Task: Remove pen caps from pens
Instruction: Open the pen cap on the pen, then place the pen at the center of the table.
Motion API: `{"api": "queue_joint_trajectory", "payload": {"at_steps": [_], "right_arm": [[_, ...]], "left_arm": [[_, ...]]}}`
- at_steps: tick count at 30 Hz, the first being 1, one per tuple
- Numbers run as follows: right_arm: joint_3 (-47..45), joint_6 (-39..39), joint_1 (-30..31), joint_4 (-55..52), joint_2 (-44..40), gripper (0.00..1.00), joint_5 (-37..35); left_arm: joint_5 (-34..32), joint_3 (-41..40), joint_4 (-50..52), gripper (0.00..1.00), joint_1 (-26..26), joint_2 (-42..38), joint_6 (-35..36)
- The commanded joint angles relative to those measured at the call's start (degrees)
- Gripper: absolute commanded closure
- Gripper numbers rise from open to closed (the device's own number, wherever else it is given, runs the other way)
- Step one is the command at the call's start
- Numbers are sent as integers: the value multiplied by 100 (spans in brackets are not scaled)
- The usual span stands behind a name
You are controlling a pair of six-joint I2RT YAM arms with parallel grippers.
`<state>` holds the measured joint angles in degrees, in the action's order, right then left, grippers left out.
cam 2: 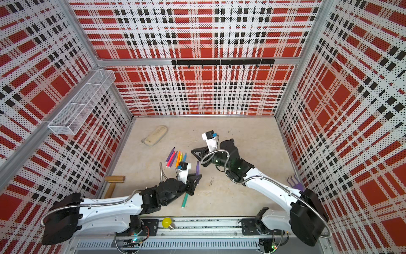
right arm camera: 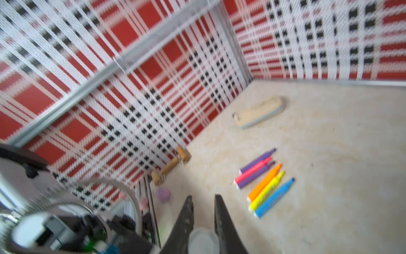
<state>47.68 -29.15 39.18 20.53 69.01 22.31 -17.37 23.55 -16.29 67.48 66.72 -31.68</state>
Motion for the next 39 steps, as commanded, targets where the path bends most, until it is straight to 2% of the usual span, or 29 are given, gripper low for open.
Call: {"api": "queue_joint_trajectory", "payload": {"at_steps": [1,5,10,13,17,19,22,26,30,34,39], "right_arm": [[51,-472,-198,1479,-283,100,281],[144,-308,-218,1139,-330,100,206],[120,118,-229,326,-491,100,-147],[163,517,-237,-354,-586,100,-404],[473,1472,-236,-2084,-634,100,-2023],[374,1814,-235,-2449,-668,100,-2903],[36,1998,-242,-2531,-713,100,-3546],[-221,2098,-244,-2536,-779,100,-3818],[-258,2114,-248,-2479,-813,100,-3798],[-279,2110,-244,-2472,-793,100,-3780],[-315,2120,-244,-2499,-783,100,-3826]], "left_arm": [[318,-65,469,100,45,166,-73],[106,-62,474,100,103,103,-84],[-386,-101,555,100,44,-627,-30],[-458,4,1040,100,-335,-1104,43],[67,486,1866,100,-1357,-1161,211],[446,798,2062,100,-1838,-818,370],[682,1354,2322,100,-2252,95,641],[881,2030,2384,100,-2497,1421,950],[1061,2702,2518,100,-2600,2462,1088],[945,3226,2824,100,-2616,3140,1116],[833,3349,2889,98,-2695,3486,1042]]}}
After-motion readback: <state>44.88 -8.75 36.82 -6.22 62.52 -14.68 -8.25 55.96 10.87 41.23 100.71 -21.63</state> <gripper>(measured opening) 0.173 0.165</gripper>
